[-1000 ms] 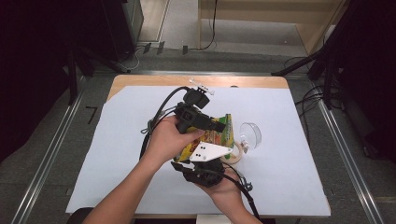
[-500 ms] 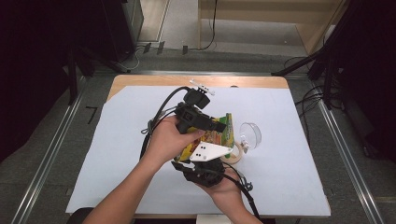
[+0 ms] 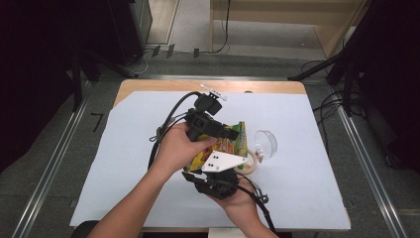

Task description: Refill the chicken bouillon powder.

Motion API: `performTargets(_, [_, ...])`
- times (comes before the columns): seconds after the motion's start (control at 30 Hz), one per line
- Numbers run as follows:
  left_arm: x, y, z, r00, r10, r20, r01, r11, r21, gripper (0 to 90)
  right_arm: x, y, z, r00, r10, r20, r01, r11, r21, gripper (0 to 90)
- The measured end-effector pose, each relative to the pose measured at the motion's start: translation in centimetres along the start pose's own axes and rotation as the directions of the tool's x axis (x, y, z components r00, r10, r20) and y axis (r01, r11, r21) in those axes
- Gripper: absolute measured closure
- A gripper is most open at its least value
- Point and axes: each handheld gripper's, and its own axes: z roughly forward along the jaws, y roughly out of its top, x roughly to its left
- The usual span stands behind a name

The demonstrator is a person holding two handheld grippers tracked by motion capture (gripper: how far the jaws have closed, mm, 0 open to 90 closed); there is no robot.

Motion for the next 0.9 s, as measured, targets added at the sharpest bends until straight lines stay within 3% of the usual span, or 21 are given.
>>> performTargets(0.4, [-0.54, -0.05, 0.39, 0.9999, 0.017, 0.003, -0.017, 0.9998, 0.008, 75.3, 0.2, -0.46, 0.12, 0.9997, 0.026, 0.001, -0.026, 1.0, -0.017, 74.9])
performTargets(0.9, [0.14, 0.29, 0.14, 0.9997, -0.005, 0.022, 0.005, 0.9999, -0.009, 75.0, 0.09, -0.04, -0.03, 0.9998, 0.002, 0.021, -0.001, 1.0, -0.022, 76.4])
